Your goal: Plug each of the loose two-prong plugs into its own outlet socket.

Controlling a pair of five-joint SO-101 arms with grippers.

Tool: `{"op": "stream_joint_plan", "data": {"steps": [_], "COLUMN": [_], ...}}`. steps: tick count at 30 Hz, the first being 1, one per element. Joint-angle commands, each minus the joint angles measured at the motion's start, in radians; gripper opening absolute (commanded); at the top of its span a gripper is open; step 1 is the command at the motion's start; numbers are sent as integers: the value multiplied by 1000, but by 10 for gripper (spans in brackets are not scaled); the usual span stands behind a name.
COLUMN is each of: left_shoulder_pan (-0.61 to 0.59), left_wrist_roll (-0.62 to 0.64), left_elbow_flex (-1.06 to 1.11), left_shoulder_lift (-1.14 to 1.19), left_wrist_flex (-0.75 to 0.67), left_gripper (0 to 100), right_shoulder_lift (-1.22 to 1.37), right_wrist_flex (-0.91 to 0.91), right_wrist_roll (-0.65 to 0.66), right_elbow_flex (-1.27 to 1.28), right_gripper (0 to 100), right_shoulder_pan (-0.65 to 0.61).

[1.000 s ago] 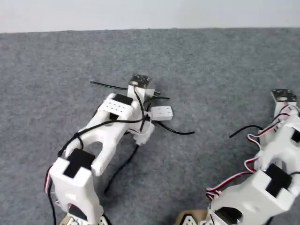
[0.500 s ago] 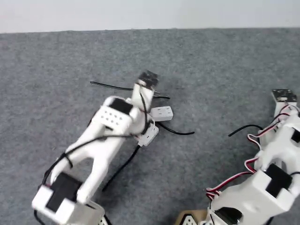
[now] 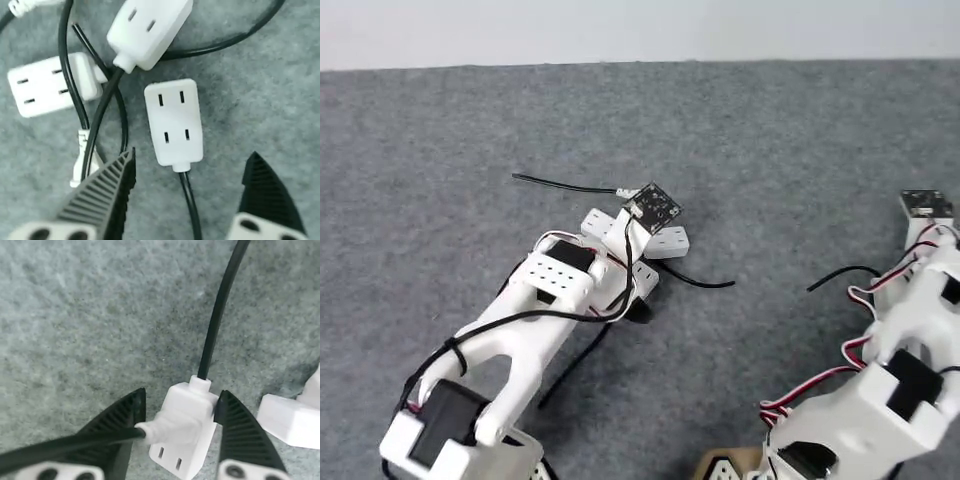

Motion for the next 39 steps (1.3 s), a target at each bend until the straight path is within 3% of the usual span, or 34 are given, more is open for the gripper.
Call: {"op": "stream_joint_plan", "data": {"steps": [1,6,14,18,21,30,32,39], "left_shoulder_pan": [2,-2,0,3,25,21,29,-80], "left_wrist_roll": [-9,-15,-12,2,106,655,733,865], "left_elbow_flex": [-99,-262,-381,-380,-386,-361,-337,-191], "left_shoulder_lift": [69,282,384,390,390,374,351,241], "left_wrist_flex": [-23,52,173,201,203,385,425,273], "left_gripper": [331,331,326,182,4,12,12,12], "right_shoulder_lift": [-12,-10,-10,-12,-12,-22,-39,-111], "right_wrist_flex": [13,8,5,-18,-12,21,48,96], "right_wrist_roll": [-9,-8,-2,-3,-2,-3,-5,-9], "right_elbow_flex": [-49,-49,-40,-34,-34,-40,-51,-46], "right_gripper": [220,220,220,220,220,219,219,222], "right_shoulder_pan": [10,10,18,25,25,18,2,-16]}}
